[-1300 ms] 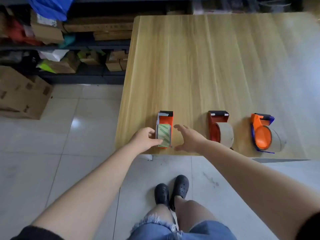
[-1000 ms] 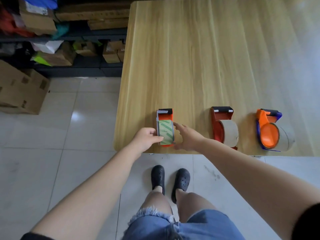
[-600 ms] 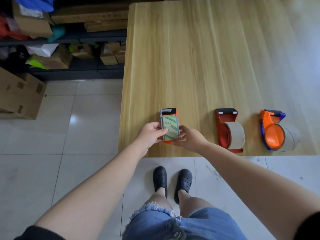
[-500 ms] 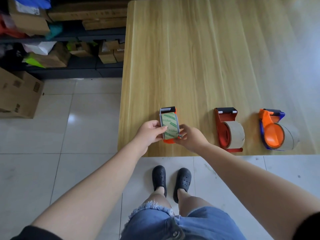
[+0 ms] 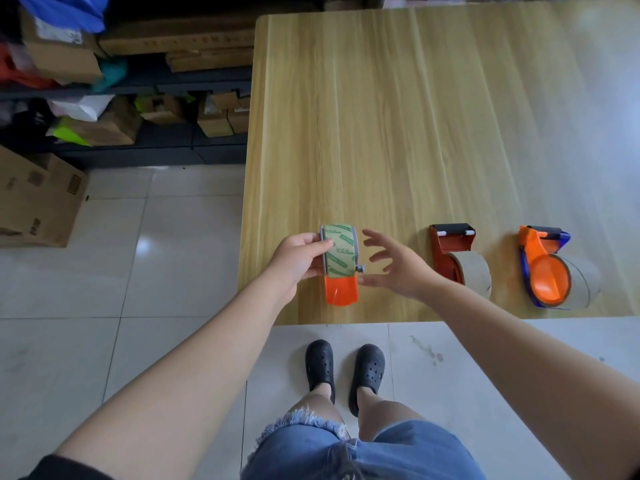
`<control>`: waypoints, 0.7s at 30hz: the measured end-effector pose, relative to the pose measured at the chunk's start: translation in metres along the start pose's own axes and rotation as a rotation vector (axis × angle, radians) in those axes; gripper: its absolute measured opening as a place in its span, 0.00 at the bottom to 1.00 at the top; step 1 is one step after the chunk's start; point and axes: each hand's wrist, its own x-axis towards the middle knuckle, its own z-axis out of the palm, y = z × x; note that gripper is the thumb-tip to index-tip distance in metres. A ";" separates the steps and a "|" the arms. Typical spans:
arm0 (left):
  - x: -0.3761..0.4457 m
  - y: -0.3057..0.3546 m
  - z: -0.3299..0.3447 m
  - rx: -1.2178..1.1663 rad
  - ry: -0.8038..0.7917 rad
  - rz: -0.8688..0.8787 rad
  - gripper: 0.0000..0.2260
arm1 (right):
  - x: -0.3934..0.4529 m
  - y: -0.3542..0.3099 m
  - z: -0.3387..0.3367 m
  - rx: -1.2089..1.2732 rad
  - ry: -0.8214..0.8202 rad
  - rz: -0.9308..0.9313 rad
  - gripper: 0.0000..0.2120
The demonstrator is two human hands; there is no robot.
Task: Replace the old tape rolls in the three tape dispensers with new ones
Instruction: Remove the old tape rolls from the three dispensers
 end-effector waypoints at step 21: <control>0.003 -0.003 -0.003 0.078 -0.127 -0.018 0.10 | 0.025 -0.005 -0.018 0.242 -0.256 -0.060 0.38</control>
